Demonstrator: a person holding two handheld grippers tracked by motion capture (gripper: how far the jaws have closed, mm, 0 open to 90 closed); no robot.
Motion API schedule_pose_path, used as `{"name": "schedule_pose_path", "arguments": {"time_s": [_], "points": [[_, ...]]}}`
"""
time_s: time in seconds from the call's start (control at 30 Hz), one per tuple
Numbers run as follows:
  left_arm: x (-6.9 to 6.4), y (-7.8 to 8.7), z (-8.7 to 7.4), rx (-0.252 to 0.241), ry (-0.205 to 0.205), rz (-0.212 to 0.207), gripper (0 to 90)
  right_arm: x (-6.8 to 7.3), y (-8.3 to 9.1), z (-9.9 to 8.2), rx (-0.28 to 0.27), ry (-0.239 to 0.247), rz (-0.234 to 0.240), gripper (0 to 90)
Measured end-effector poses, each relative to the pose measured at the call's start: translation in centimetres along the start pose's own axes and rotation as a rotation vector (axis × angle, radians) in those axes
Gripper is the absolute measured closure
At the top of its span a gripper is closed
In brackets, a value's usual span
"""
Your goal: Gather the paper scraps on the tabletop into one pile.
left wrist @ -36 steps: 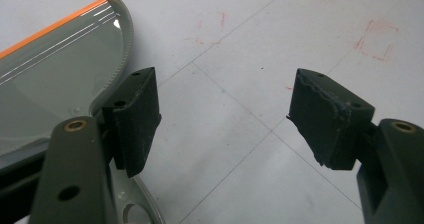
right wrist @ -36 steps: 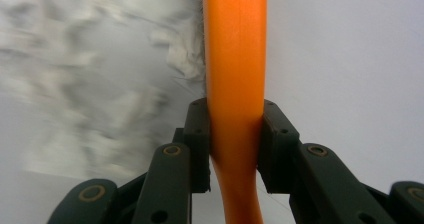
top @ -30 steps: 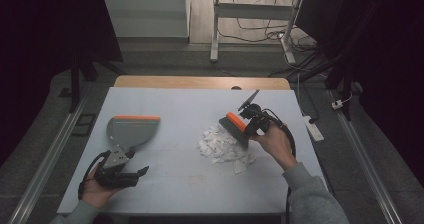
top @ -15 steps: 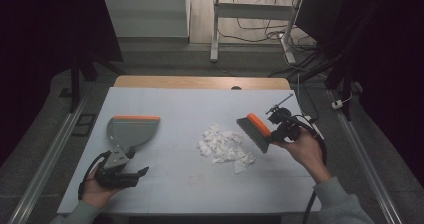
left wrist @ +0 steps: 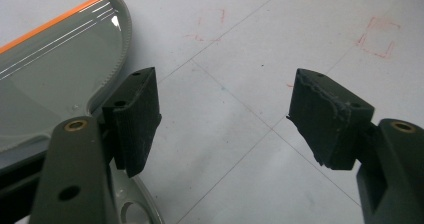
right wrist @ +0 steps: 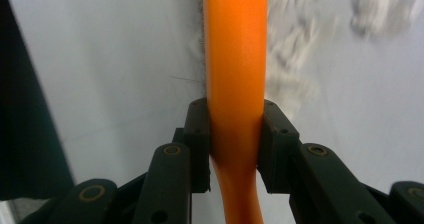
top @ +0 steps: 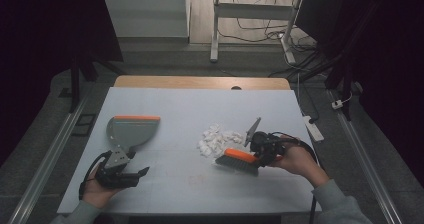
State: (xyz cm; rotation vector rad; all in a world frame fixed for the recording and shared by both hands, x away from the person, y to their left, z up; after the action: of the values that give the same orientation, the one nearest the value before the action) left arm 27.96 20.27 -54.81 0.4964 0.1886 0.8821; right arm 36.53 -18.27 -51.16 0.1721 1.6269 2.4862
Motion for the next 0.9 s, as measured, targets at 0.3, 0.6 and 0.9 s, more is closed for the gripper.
{"name": "schedule_pose_path", "arguments": {"time_s": [0.3, 0.6, 0.9], "points": [[0.0, 0.0, 0.0, -0.003, 0.001, -0.002, 29.1, -2.9, -0.5, 2.9, -0.061, 0.057, -0.096, 69.5], [-0.1, 0.0, 0.0, -0.004, -0.003, -0.003, 29.1, -3.0, 2.9, 3.2, -0.268, -0.046, -0.105, 69.4], [-0.1, 0.0, 0.0, -0.001, -0.002, 0.000, 29.1, -4.5, 3.8, 1.3, -0.336, -0.191, -0.184, 69.5]]}}
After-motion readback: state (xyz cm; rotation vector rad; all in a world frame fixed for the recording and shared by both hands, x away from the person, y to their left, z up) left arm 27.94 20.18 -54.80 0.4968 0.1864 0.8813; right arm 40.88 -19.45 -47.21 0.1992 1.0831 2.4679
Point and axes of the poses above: each handheld gripper's, and its own axes: y roughly backward along the jaws, z roughly out of its top, x roughly to its left, the point moved 7 cm from there along -y, roughly forward along the jaws, and after that the axes turned 13 degrees about -x, right-handed, at the moved point
